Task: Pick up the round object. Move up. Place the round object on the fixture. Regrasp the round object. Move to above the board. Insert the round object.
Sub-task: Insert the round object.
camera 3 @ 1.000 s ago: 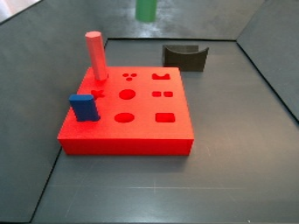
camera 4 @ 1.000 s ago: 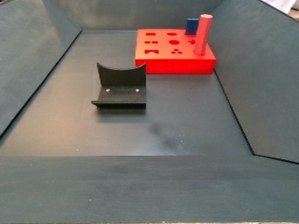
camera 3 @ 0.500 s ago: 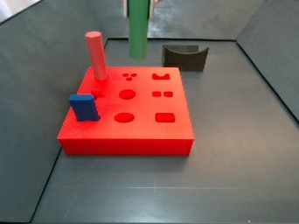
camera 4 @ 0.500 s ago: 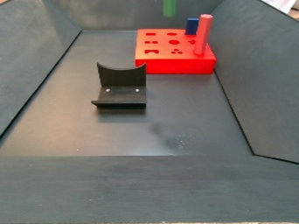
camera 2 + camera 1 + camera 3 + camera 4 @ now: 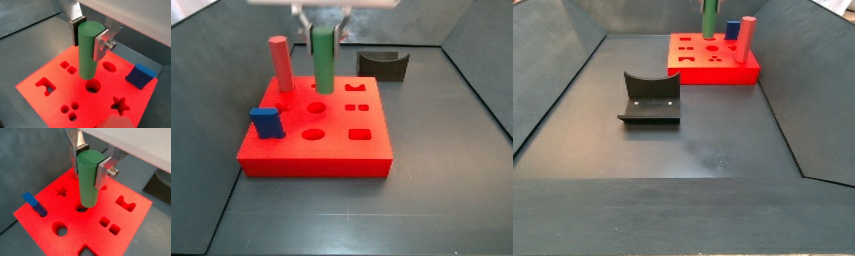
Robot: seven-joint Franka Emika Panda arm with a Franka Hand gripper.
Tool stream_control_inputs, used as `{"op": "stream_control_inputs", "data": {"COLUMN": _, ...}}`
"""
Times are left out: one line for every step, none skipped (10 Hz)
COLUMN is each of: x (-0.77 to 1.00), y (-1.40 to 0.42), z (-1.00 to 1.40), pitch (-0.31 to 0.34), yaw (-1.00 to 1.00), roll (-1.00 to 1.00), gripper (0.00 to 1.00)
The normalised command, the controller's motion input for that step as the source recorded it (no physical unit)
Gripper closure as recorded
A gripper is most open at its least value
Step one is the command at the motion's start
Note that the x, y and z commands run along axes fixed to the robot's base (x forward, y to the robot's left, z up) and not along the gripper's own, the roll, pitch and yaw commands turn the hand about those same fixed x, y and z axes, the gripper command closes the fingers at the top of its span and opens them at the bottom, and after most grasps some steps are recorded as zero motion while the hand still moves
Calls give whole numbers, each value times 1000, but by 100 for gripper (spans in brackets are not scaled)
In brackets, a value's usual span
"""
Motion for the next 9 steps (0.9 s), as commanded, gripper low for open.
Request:
{"op": "stream_control_inputs", "data": {"x": -160, "y": -160, "z": -443, "pitch": -91, "yaw": 0, "roll": 99, "gripper": 100}}
{"op": "stream_control_inputs", "data": {"x": -26, "y": -149, "z": -360, "pitch": -6, "yaw": 0, "roll": 83, "gripper": 100}}
{"op": "stream_control_inputs", "data": {"x": -46, "y": -129, "z": -366, "pitch": -3, "yaw": 0, "roll": 47, "gripper": 100}}
{"op": "stream_control_inputs", "data": {"x": -63, "y": -77, "z": -251, "pitch": 0, "yaw": 0, "roll": 57, "gripper": 100}}
{"op": "stream_control_inputs", "data": {"x": -54, "y": 0, "z": -160, "pitch": 0, "yaw": 0, "roll": 43, "gripper": 100}}
{"op": "stream_control_inputs", "data": {"x": -51, "y": 46, "z": -74, "pitch": 0, "yaw": 0, "roll": 1, "gripper": 100}}
{"op": "stream_control_inputs", "data": {"x": -160, "y": 186, "z": 0, "pitch": 10, "yaw": 29, "roll": 3, "gripper": 100}}
{"op": "stream_control_inputs", "data": {"x": -277, "y": 246, "z": 0, "pitch": 11, "yaw": 54, "roll": 0, "gripper": 100}}
{"op": "stream_control_inputs", "data": {"x": -277, "y": 23, "z": -91, "pitch": 0, "yaw": 134, "roll": 59, "gripper": 100}}
